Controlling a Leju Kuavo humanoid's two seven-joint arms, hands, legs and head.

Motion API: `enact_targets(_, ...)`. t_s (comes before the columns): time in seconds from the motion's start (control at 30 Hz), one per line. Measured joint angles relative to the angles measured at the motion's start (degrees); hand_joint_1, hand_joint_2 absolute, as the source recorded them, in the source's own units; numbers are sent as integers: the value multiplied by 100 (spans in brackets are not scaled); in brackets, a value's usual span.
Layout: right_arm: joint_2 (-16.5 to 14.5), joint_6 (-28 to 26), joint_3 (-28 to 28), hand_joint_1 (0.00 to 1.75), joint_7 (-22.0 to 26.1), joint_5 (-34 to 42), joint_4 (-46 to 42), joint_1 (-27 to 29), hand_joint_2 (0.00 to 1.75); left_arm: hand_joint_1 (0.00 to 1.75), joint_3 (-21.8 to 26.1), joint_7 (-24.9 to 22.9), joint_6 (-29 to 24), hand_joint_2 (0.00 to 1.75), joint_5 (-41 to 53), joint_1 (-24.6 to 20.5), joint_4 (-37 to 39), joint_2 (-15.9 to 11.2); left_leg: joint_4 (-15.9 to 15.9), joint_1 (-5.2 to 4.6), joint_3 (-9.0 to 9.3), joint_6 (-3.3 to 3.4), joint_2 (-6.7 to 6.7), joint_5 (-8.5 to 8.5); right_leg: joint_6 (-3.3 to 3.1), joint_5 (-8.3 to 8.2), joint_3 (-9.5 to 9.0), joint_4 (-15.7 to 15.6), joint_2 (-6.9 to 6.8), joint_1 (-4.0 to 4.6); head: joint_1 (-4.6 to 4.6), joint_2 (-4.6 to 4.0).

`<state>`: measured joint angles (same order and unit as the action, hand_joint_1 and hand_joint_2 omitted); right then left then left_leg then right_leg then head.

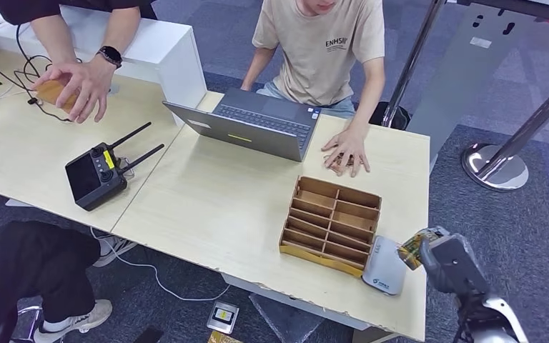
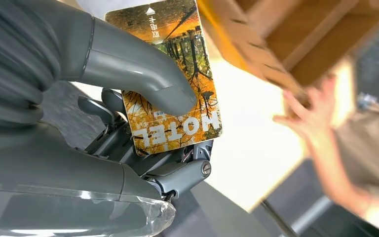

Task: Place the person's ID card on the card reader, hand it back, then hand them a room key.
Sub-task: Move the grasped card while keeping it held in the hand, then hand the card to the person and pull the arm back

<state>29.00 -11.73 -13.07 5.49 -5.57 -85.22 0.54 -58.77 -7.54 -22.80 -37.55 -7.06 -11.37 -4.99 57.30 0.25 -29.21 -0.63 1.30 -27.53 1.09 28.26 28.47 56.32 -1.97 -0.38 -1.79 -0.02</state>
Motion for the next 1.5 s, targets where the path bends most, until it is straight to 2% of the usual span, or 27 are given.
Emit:
enact_targets(0.13,-102,-23,-158,175,36,-28,378,-102,175,0,0,0,4,0,16,-2,0,11,0,0,-3,0,1,0,0,0,1,0,0,0,1,0)
enact_targets(0.33,-439,-63,-679,175,145,-2,1819,-442,175,0,0,0,35,0,44,-7,0,31,0,1,-7,1,-5,-3,0,0,7,0,5,1,0,0)
enact_targets(0.7,-612,-332,-970,175,172,-199,2415,-809,175,0,0,0,35,0,46,-7,0,35,0,2,30,2,-21,-3,0,-3,-23,-1,19,2,1,0)
enact_targets(0.97,-683,-602,-1115,175,159,-332,2570,-903,175,0,0,-8,33,0,39,-7,0,35,1,2,43,2,-24,-3,-2,-8,-34,-1,22,2,0,0)
enact_targets(1.2,-676,-790,-1215,175,-65,-509,2501,-944,175,0,-1,-13,39,0,44,-6,0,35,1,2,47,2,-26,-3,-2,-8,-38,-1,24,1,0,0)
enact_targets(1.5,-288,-811,-1001,175,-595,-669,1258,-660,175,0,-2,-13,49,0,24,5,5,20,3,-3,25,3,-23,-3,2,-12,-20,-1,23,-3,1,0)
